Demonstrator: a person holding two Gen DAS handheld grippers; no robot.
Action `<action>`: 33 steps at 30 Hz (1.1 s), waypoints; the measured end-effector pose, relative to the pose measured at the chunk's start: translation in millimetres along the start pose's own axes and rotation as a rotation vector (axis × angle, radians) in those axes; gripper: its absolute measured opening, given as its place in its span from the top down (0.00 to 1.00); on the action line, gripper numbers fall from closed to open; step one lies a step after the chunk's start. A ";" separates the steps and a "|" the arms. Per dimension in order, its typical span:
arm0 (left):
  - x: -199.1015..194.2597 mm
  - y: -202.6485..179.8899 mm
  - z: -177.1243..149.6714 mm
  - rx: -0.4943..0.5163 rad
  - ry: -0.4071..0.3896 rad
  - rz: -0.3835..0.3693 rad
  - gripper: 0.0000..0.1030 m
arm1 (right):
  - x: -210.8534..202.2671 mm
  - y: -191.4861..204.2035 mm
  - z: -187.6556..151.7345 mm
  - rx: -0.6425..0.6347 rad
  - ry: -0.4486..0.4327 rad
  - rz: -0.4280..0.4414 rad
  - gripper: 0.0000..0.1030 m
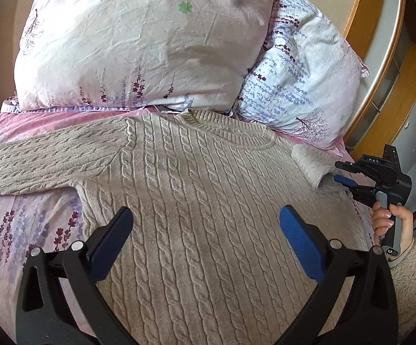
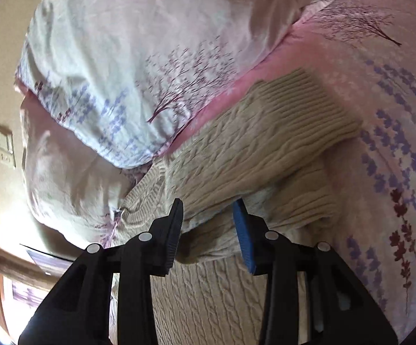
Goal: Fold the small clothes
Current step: 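Grasp a sweater sleeve with the right gripper and fold it across the body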
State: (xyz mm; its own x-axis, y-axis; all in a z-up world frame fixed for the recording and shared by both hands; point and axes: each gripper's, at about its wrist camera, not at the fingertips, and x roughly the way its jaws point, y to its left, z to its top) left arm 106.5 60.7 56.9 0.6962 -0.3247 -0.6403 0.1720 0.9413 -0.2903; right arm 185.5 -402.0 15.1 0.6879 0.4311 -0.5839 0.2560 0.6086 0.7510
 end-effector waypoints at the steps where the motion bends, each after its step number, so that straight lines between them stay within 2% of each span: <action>1: 0.7 2.4 1.4 -0.014 0.002 0.004 0.02 | -2.3 -4.8 3.2 0.021 -0.016 -0.009 0.62; 7: 3.9 19.3 5.5 -0.086 0.010 -0.036 0.02 | -5.7 -14.7 13.6 0.055 -0.096 -0.111 0.63; 10: 3.4 25.7 6.4 -0.101 -0.014 -0.055 0.02 | -2.2 -18.8 19.1 0.074 -0.094 -0.130 0.63; 11: 2.9 26.7 6.5 -0.101 -0.021 -0.054 0.02 | 0.2 -20.4 21.0 0.093 -0.093 -0.127 0.65; 12: 2.5 28.5 6.9 -0.101 -0.026 -0.056 0.02 | 1.6 -21.8 23.0 0.107 -0.097 -0.129 0.78; 13: 2.5 30.7 7.3 -0.106 -0.026 -0.059 0.02 | 2.1 -20.3 25.4 0.098 -0.112 -0.146 0.84; 14: 2.6 32.9 7.8 -0.114 -0.026 -0.063 0.02 | 2.3 -14.9 26.5 0.069 -0.128 -0.164 0.89; 16: 2.7 39.9 8.7 -0.138 -0.024 -0.080 0.02 | -3.3 7.5 24.8 -0.028 -0.182 -0.182 0.91; 20: 2.2 51.6 10.6 -0.175 -0.044 -0.099 0.02 | -8.1 77.8 4.2 -0.245 -0.213 -0.094 0.91; 23: -1.9 54.7 11.6 -0.197 -0.086 -0.138 0.02 | 5.4 129.6 -21.7 -0.379 -0.163 -0.006 0.91; 27: 0.1 53.4 13.8 -0.229 -0.074 -0.169 0.02 | 57.9 175.6 -67.5 -0.493 -0.012 0.070 0.91; 29: 5.3 52.3 15.4 -0.251 -0.048 -0.194 0.02 | 87.9 184.8 -91.5 -0.528 0.087 0.054 0.90; 31: 12.6 51.4 17.1 -0.283 -0.018 -0.232 0.02 | 124.9 187.7 -114.8 -0.554 0.206 -0.011 0.84; 32: 16.2 50.9 18.1 -0.299 -0.004 -0.249 0.02 | 139.3 186.6 -123.0 -0.561 0.262 -0.043 0.76; 33: 20.3 50.3 19.3 -0.316 0.010 -0.261 0.02 | 148.6 183.6 -128.6 -0.550 0.313 -0.049 0.76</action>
State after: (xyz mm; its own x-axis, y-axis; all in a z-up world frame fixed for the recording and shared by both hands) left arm 142.8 103.3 43.1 0.6503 -0.5515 -0.5224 0.1186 0.7530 -0.6473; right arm 247.4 -140.6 26.6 0.4320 0.5174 -0.7387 -0.1613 0.8502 0.5011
